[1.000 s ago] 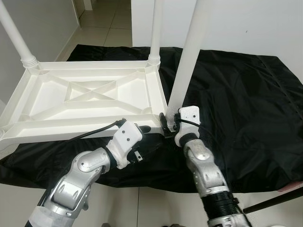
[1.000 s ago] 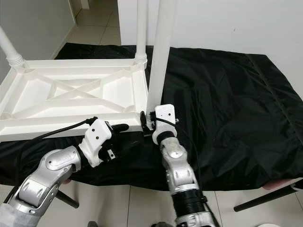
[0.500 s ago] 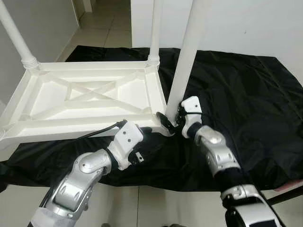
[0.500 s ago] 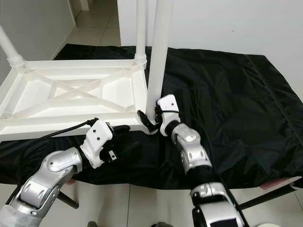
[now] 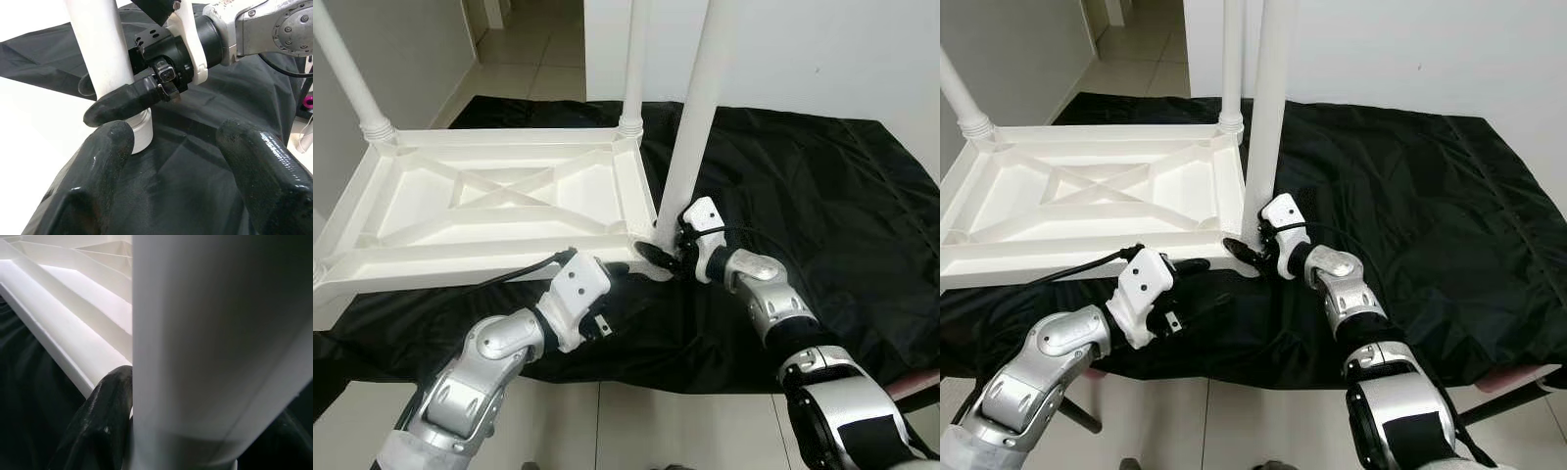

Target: Building children table

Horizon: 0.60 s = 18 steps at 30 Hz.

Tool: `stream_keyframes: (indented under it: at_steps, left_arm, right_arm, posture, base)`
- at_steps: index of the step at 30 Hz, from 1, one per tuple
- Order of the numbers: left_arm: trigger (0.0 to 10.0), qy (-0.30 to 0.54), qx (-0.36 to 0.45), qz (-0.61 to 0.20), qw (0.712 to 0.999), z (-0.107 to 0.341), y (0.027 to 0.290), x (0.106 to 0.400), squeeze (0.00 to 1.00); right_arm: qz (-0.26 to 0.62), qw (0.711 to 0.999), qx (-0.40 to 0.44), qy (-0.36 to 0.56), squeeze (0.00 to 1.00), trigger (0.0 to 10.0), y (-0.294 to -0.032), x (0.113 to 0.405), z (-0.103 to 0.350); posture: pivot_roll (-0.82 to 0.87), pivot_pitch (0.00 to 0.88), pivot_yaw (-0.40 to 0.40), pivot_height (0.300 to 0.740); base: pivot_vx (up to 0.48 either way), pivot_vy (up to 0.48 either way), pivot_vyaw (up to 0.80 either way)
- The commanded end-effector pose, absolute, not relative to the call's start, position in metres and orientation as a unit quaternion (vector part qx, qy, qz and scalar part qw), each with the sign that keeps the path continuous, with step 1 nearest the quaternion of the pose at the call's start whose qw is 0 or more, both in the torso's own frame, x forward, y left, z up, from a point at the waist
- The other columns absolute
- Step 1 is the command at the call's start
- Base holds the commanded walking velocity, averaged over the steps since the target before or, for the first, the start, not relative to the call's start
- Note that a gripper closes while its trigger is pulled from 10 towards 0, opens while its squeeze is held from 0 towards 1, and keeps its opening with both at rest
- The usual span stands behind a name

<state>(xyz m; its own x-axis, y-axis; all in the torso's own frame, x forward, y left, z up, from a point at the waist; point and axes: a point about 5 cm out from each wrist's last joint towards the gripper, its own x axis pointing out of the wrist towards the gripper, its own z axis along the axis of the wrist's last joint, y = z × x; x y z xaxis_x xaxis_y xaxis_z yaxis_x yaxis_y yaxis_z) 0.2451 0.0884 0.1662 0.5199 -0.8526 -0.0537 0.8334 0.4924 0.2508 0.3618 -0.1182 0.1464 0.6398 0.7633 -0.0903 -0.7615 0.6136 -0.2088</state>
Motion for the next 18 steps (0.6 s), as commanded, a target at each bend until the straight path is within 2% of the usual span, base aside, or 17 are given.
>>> stream_keyframes:
  at_steps: [1,4,5,6,7,12,14,18]
  left_arm:
    - [10.0,-0.036,0.126,-0.477,0.869,0.166,0.089,0.244,0.00]
    - [10.0,-0.035,0.126,-0.477,0.869,0.165,0.089,0.244,0.00]
    - [10.0,-0.034,0.125,-0.477,0.869,0.164,0.089,0.243,0.00]
    - [10.0,-0.034,0.125,-0.477,0.869,0.164,0.089,0.243,0.00]
    - [10.0,-0.033,0.125,-0.478,0.869,0.164,0.089,0.243,0.00]
    - [10.0,-0.032,0.125,-0.479,0.868,0.163,0.088,0.243,0.00]
    - [10.0,-0.032,0.125,-0.479,0.868,0.163,0.088,0.243,0.00]
    - [10.0,-0.031,0.129,-0.481,0.867,0.162,0.088,0.243,0.00]
  right_arm:
    - [0.434,0.894,-0.112,0.016,0.00,0.0,-0.121,0.358,0.136]
    - [0.428,0.897,-0.109,0.018,0.00,0.0,-0.124,0.357,0.134]
    - [0.414,0.905,-0.098,0.016,0.00,8.0,-0.125,0.358,0.133]
    - [0.414,0.905,-0.098,0.016,0.00,8.0,-0.125,0.358,0.133]
    - [0.406,0.910,-0.080,0.015,0.00,10.0,-0.125,0.358,0.133]
    - [0.363,0.932,-0.006,-0.012,0.00,10.0,-0.119,0.357,0.139]
    - [0.363,0.932,-0.006,-0.012,0.00,10.0,-0.119,0.357,0.139]
    - [0.308,0.950,0.019,-0.039,0.00,10.0,-0.109,0.354,0.145]
  posture:
    - [0.02,0.038,-0.034,0.740]
    - [0.02,0.040,-0.034,0.740]
    - [0.02,0.043,-0.034,0.740]
    - [0.02,0.043,-0.034,0.740]
    - [0.02,0.045,-0.033,0.740]
    - [0.01,0.055,-0.029,0.740]
    - [0.01,0.055,-0.029,0.740]
    - [0.00,0.060,-0.022,0.740]
  base:
    - [0.000,0.000,0.00]
    - [0.000,0.000,0.00]
    - [0.000,0.000,0.00]
    - [0.000,0.000,0.00]
    - [0.000,0.000,0.00]
    - [0.000,0.000,0.00]
    - [0.000,0.000,0.00]
    - [0.000,0.000,0.00]
